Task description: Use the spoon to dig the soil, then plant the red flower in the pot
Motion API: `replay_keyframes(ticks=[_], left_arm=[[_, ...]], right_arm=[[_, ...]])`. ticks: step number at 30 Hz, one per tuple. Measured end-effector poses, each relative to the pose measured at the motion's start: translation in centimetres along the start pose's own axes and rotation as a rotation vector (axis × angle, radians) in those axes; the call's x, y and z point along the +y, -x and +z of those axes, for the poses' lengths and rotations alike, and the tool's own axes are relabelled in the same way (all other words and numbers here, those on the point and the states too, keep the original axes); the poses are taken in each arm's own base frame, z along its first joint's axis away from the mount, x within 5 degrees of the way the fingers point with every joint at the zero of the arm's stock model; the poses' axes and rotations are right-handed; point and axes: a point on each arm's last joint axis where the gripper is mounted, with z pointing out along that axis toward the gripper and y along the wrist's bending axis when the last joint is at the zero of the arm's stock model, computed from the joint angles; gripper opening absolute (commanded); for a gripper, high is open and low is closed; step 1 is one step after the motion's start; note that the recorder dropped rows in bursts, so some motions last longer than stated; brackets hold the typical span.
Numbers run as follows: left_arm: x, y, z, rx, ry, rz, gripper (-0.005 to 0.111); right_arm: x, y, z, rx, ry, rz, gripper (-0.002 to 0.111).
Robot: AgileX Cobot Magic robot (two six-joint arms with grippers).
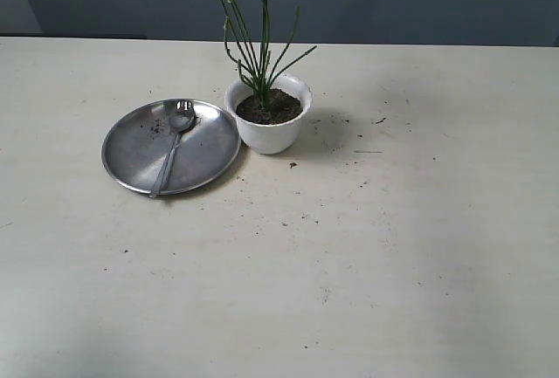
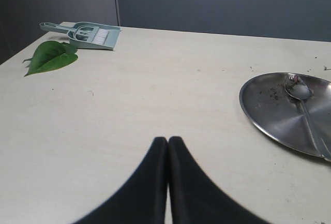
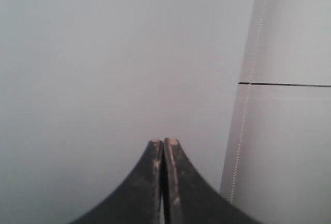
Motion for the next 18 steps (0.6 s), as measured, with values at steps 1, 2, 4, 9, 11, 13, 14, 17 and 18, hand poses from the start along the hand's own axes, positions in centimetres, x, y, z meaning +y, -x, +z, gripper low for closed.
replay_keyframes(ticks=[1, 2, 4, 9, 11, 13, 14, 17, 18], left_arm=[[0.0, 0.0, 0.0, 0.000, 0.000, 0.000, 0.000], [0.0, 0.0, 0.0, 0.000, 0.000, 0.000, 0.000], [0.0, 0.0, 0.0, 0.000, 0.000, 0.000, 0.000], [0.0, 0.0, 0.0, 0.000, 0.000, 0.000, 0.000], [0.0, 0.0, 0.0, 0.000, 0.000, 0.000, 0.000], [0.0, 0.0, 0.0, 0.000, 0.000, 0.000, 0.000], [0.0, 0.0, 0.0, 0.000, 0.000, 0.000, 0.000], [0.0, 0.0, 0.0, 0.000, 0.000, 0.000, 0.000], [0.0, 0.0, 0.0, 0.000, 0.000, 0.000, 0.000]], right_arm=[[-0.3, 0.2, -0.9, -0.009, -0.020, 0.001, -0.001], [-0.6, 0.3, -1.6, -0.016, -0.035, 0.002, -0.001], [-1.2, 0.5, -3.4, -0.030, -0.066, 0.005, -0.001], [-1.9, -0.2, -7.2, -0.038, -0.089, -0.010, -0.001], [-2.0, -0.8, -8.5, -0.034, -0.087, -0.015, -0.001], [-2.1, -1.7, -9.7, -0.024, -0.076, -0.019, -0.001], [-2.1, -2.3, -10.2, -0.013, -0.072, -0.022, -0.001], [-2.3, -4.1, -11.6, 0.022, -0.058, -0.034, -0.001], [-2.4, -4.7, -12.0, 0.033, -0.057, -0.037, -0.001]])
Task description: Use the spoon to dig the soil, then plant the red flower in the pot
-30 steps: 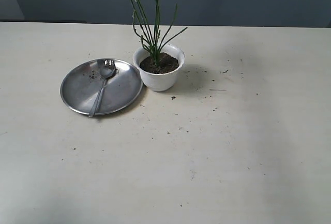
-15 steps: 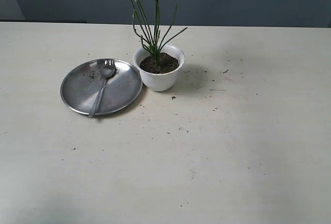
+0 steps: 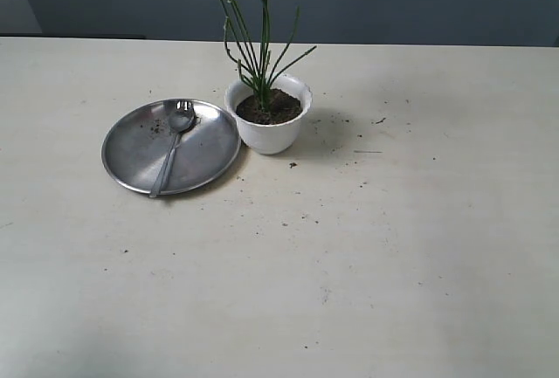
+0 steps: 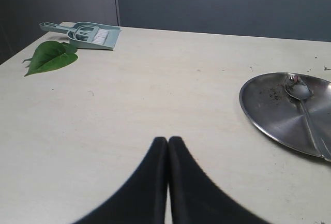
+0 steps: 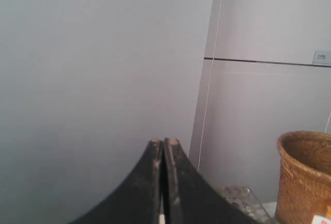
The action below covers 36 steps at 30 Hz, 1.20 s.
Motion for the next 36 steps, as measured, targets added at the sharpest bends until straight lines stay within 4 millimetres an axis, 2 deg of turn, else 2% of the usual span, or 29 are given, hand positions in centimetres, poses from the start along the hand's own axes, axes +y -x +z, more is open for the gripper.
replay_keyframes(ticks=[5, 10, 13, 17, 28, 36], left_arm=[[0.0, 0.0, 0.0, 0.000, 0.000, 0.000, 0.000], [0.0, 0.0, 0.0, 0.000, 0.000, 0.000, 0.000], [0.0, 0.0, 0.0, 0.000, 0.000, 0.000, 0.000], [0.0, 0.0, 0.0, 0.000, 0.000, 0.000, 0.000], [0.0, 0.0, 0.0, 0.000, 0.000, 0.000, 0.000], [0.0, 0.0, 0.0, 0.000, 0.000, 0.000, 0.000]], right_arm=[[-0.9, -3.3, -2.2, 0.058, -0.029, -0.013, -0.001], [-1.4, -5.5, -4.5, 0.074, -0.059, -0.017, -0.001], [-1.5, -5.7, -5.7, 0.049, -0.064, -0.016, -0.001], [-1.2, -5.6, -6.3, 0.029, -0.028, -0.015, -0.001], [0.0, -5.7, -6.4, 0.036, 0.102, -0.015, -0.001], [0.2, -5.5, -6.7, 0.029, 0.122, 0.028, -0.001]])
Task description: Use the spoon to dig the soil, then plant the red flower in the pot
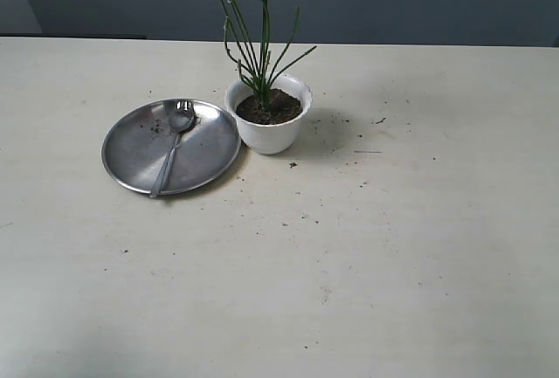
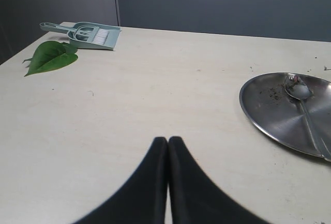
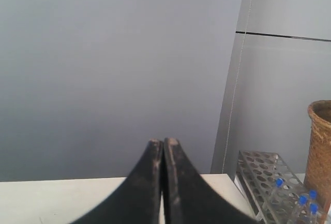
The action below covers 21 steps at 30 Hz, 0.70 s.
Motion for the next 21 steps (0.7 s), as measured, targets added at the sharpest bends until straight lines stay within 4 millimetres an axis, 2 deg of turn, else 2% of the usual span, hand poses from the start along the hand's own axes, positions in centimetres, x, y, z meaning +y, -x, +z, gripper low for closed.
replay_keyframes(ticks=[4, 9, 16, 21], left_arm=[[0.0, 0.0, 0.0, 0.000, 0.000, 0.000, 0.000], [0.0, 0.0, 0.0, 0.000, 0.000, 0.000, 0.000], [0.0, 0.0, 0.0, 0.000, 0.000, 0.000, 0.000], [0.0, 0.0, 0.0, 0.000, 0.000, 0.000, 0.000]], right_arm=[[0.2, -0.2, -0.1, -0.021, 0.013, 0.013, -0.001], [0.0, -1.3, -1.2, -0.077, -0.026, 0.035, -0.001], [-0.6, -2.9, -3.2, -0.027, -0.138, 0.018, -0.001], [-0.4, -3.4, -4.3, 0.025, -0.133, 0.022, -0.001]])
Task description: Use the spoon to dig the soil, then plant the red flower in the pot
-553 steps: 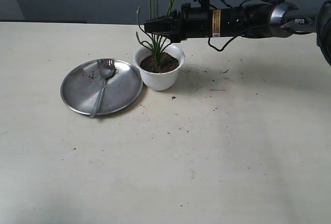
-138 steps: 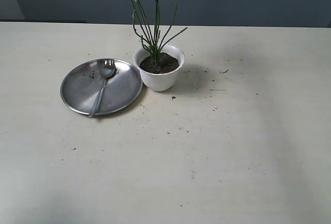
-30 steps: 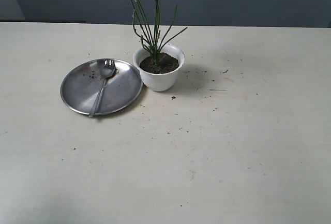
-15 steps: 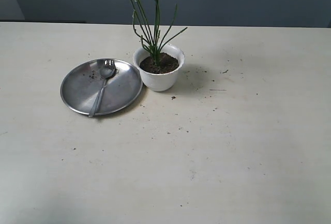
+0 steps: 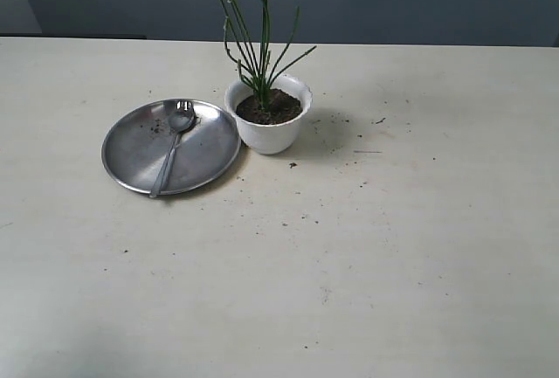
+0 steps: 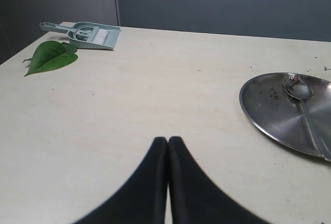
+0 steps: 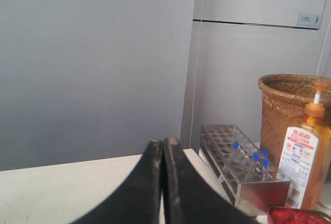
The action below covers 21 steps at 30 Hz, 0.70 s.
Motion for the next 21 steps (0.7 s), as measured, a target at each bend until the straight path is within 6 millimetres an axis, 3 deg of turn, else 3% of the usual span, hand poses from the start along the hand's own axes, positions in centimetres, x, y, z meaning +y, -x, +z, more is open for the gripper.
replay_keyframes(ticks=[11, 21], left_arm=[[0.0, 0.0, 0.0, 0.000, 0.000, 0.000, 0.000], [0.0, 0.0, 0.0, 0.000, 0.000, 0.000, 0.000]], right_arm=[[0.5, -1.7, -0.1, 0.161, 0.052, 0.008, -0.001], [0.8, -5.7, -0.7, 0.209, 0.059, 0.036, -0.001]])
